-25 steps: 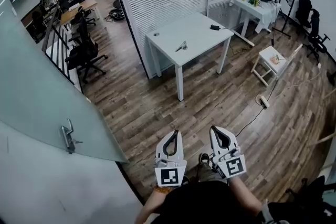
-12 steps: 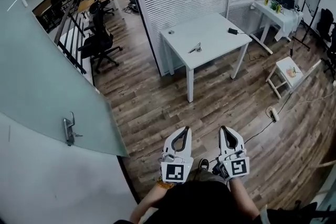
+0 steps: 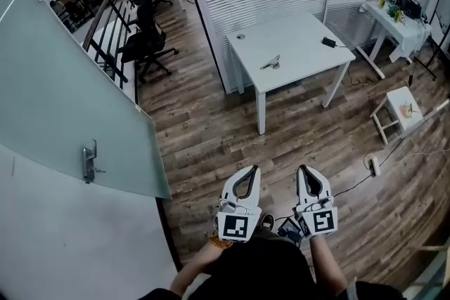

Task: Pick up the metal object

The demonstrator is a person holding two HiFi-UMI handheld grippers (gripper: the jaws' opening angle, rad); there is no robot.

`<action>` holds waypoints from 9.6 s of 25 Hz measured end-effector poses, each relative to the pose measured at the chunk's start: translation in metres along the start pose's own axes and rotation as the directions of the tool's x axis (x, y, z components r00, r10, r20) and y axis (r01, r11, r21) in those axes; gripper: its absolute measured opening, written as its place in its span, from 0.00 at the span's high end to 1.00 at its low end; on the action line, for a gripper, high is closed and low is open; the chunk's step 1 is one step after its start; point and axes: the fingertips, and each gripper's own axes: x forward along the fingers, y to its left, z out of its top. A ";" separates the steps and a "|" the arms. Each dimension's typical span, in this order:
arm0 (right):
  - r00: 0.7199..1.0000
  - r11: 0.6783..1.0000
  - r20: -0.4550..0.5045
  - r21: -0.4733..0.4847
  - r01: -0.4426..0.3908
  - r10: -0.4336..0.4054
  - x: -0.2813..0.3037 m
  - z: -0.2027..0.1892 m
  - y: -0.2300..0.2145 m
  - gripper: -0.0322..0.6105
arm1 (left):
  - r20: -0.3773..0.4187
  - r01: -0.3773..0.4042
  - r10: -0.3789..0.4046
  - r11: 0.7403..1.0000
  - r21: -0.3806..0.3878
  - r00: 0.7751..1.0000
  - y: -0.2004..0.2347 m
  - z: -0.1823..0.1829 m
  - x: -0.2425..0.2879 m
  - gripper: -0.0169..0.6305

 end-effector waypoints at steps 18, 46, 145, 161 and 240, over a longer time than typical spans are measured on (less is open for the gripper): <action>0.996 1.000 -0.084 0.024 -0.001 0.003 0.073 -0.028 -0.088 0.94 | -0.014 0.033 -0.033 0.999 -0.031 0.999 0.000 -0.018 0.124 0.95; 0.978 0.996 -0.198 -0.078 0.048 -0.062 0.342 -0.014 -0.155 0.94 | 0.040 -0.010 0.015 0.993 -0.119 0.999 0.202 -0.048 0.319 0.95; 0.628 0.946 -0.732 0.069 -0.317 0.264 0.652 -0.385 -0.319 0.52 | -0.336 -0.400 0.373 0.916 -0.014 0.865 0.327 -0.139 0.547 0.95; 0.598 0.932 -0.750 0.069 -0.355 0.284 0.660 -0.385 -0.318 0.52 | -0.329 -0.403 0.377 0.915 -0.014 0.866 0.325 -0.140 0.545 0.95; 0.910 0.988 -0.408 -0.093 -0.125 0.077 0.683 -0.106 -0.345 0.52 | -0.109 0.005 -0.011 0.998 -0.060 0.994 0.321 -0.077 0.602 0.95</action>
